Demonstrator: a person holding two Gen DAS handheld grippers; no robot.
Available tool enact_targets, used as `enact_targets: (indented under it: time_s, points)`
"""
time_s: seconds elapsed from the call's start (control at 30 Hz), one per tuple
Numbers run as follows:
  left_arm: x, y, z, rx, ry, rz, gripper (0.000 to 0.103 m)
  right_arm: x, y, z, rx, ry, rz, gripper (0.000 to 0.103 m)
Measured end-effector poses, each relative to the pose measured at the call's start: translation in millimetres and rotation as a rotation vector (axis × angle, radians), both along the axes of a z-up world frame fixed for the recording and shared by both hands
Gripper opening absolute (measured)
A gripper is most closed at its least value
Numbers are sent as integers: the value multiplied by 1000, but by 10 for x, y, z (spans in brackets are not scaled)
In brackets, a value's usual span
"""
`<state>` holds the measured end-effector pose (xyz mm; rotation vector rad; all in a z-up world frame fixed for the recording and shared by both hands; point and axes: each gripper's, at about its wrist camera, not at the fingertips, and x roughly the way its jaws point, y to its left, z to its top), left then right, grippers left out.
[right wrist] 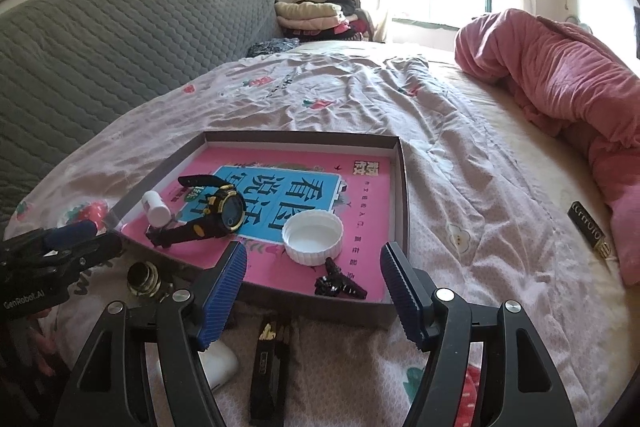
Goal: Organize rigid objects
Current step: 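Withdraw both tools from the tray back toward the loose items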
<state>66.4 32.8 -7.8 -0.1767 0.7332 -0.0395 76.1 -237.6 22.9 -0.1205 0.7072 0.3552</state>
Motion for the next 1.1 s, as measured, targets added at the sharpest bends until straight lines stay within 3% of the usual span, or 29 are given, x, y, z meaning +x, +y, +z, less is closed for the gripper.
enact_targets:
  time_s: [1.1]
  points:
    - [-289,21,-33,32,80,-22,63,-370,-34,-104,-55,86,-9,71]
